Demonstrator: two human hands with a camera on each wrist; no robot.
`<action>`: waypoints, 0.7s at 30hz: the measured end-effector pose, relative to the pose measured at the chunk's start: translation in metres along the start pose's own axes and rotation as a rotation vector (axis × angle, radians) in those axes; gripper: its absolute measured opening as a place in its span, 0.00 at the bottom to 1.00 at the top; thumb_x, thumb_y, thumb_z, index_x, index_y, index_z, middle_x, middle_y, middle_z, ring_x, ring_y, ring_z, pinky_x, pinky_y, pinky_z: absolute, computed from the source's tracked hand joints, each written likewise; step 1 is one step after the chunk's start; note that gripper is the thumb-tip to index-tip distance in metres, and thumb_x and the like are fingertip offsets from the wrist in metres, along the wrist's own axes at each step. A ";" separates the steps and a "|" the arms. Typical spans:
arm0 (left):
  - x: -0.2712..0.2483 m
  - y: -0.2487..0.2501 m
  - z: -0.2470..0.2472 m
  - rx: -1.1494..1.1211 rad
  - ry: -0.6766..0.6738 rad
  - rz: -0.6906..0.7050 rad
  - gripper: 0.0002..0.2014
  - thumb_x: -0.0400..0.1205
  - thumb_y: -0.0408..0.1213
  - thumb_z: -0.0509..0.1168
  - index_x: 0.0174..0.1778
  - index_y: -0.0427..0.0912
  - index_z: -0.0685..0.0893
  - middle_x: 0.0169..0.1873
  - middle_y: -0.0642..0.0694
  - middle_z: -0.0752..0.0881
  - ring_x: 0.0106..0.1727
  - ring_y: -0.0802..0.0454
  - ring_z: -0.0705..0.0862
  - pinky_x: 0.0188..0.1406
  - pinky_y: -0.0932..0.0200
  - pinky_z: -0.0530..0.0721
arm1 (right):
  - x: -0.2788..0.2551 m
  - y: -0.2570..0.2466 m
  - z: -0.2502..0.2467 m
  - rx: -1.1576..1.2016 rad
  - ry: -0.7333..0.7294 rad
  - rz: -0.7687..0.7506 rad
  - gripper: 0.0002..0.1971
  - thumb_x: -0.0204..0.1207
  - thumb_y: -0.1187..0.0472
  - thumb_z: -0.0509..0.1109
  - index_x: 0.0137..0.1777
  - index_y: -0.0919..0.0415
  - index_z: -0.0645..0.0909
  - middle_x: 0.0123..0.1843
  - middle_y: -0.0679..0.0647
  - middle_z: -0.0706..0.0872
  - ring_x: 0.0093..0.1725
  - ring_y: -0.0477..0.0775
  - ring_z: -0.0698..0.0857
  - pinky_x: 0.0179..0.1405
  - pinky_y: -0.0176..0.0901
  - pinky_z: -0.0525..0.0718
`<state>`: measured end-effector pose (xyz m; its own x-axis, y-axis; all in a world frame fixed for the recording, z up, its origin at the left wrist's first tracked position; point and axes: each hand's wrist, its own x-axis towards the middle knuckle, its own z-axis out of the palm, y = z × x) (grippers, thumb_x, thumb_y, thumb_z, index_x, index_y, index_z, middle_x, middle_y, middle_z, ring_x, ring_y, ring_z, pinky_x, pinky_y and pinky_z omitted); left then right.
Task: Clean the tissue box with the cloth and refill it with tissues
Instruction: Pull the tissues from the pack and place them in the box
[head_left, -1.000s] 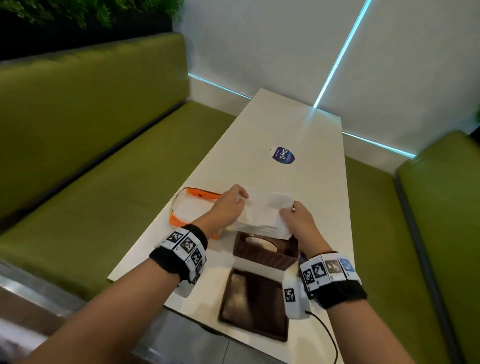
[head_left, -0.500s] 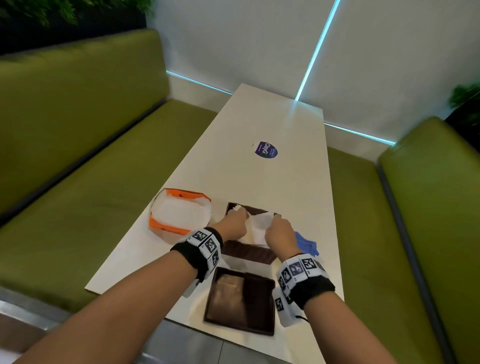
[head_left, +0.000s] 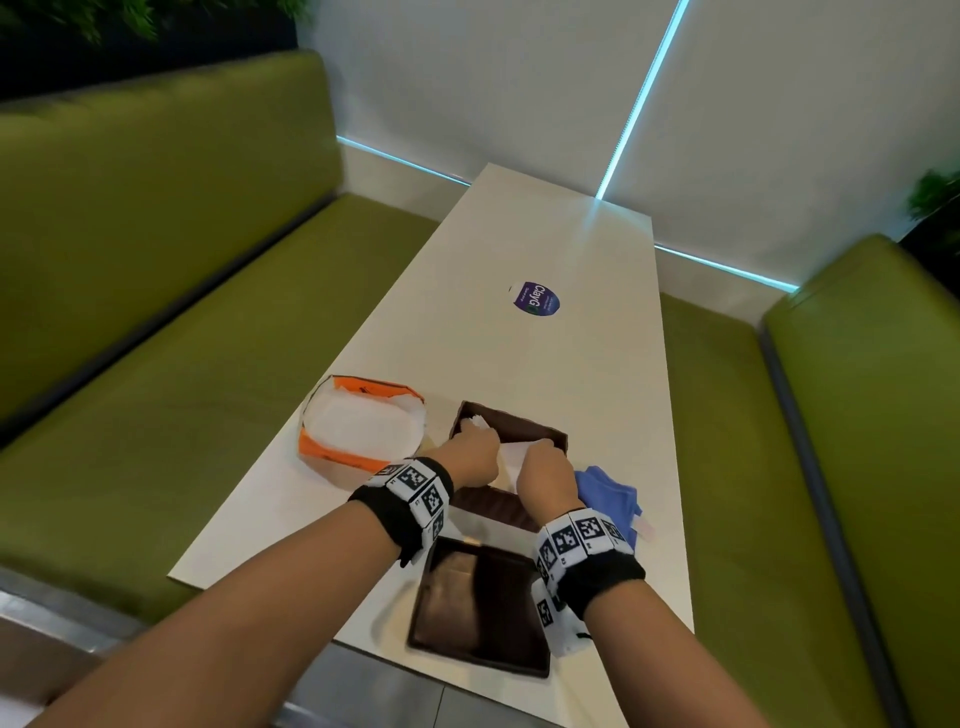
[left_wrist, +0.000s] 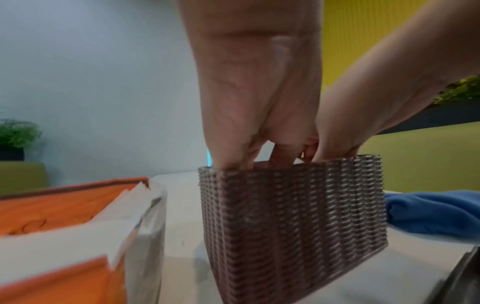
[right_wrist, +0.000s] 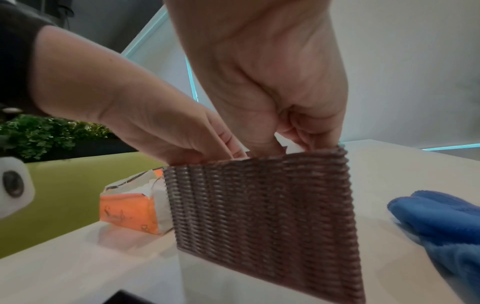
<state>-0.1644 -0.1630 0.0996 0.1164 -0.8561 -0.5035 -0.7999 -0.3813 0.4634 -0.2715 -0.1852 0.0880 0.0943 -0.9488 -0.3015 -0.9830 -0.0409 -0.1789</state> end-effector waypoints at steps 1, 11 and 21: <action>-0.001 0.001 0.001 0.013 0.009 0.005 0.21 0.86 0.23 0.48 0.76 0.26 0.66 0.77 0.21 0.65 0.57 0.33 0.81 0.76 0.46 0.69 | -0.001 0.000 -0.001 -0.004 0.006 -0.014 0.17 0.81 0.70 0.60 0.70 0.72 0.72 0.65 0.65 0.83 0.65 0.65 0.83 0.59 0.52 0.81; -0.015 -0.047 -0.057 -0.037 0.286 0.173 0.18 0.87 0.29 0.52 0.66 0.33 0.84 0.64 0.37 0.85 0.67 0.39 0.82 0.68 0.47 0.79 | -0.034 -0.045 -0.037 -0.040 0.254 -0.356 0.13 0.81 0.64 0.60 0.63 0.66 0.74 0.62 0.63 0.76 0.60 0.64 0.79 0.53 0.50 0.78; 0.005 -0.147 -0.076 0.104 0.237 0.032 0.24 0.83 0.22 0.53 0.73 0.41 0.78 0.65 0.37 0.84 0.64 0.40 0.83 0.60 0.50 0.83 | -0.038 -0.128 0.030 -0.123 -0.147 -0.715 0.18 0.82 0.64 0.55 0.70 0.67 0.71 0.67 0.63 0.75 0.67 0.64 0.75 0.64 0.57 0.76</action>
<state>-0.0013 -0.1377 0.0847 0.2150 -0.9296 -0.2992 -0.8600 -0.3254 0.3931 -0.1441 -0.1342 0.0942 0.7301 -0.6257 -0.2745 -0.6832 -0.6766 -0.2747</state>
